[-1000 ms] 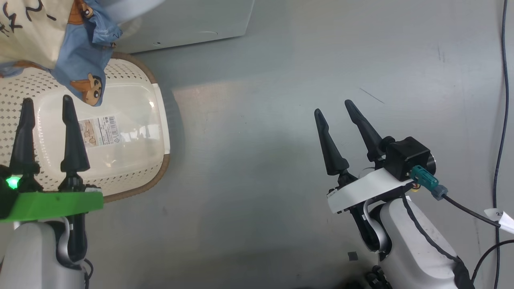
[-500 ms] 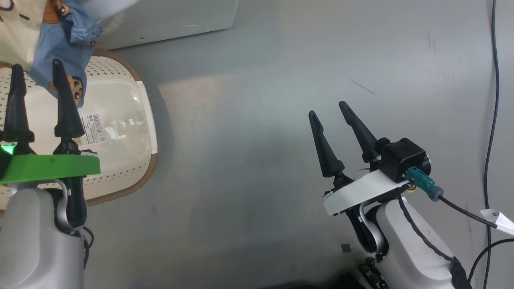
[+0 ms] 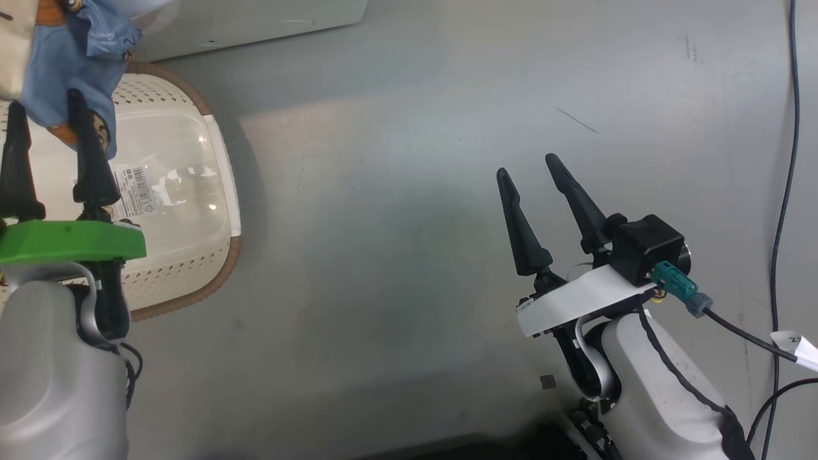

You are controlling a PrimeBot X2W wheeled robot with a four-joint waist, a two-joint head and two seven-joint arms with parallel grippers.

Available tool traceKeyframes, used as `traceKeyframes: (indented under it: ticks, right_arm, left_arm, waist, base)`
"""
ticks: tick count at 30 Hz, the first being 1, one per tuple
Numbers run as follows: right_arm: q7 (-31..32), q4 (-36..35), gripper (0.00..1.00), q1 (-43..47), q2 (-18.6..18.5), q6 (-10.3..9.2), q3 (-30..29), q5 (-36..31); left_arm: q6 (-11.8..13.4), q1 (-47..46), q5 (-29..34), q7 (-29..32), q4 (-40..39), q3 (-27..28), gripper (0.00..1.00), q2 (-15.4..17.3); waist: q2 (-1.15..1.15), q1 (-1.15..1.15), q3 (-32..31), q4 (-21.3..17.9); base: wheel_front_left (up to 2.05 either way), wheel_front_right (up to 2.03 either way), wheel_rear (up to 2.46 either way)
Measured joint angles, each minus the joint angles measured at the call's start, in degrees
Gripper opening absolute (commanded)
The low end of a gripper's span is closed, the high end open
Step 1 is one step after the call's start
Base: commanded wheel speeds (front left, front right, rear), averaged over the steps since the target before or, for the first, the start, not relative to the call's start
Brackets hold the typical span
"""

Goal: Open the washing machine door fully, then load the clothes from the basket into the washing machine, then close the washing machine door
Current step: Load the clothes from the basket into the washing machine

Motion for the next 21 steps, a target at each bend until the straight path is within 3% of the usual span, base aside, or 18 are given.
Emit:
traceKeyframes:
  ticks: [21]
  right_arm:
    - [0.0, -0.3, 1.00, -0.8, 0.0, -0.42, -0.5, -1.0]
  left_arm:
    - [0.0, -10.8, -3.4, 0.0, 10.8, 4.9, 1.00, 1.3]
  waist:
    - [0.00, 0.00, 3.7, 1.4]
  base:
    - [0.00, 0.00, 0.00]
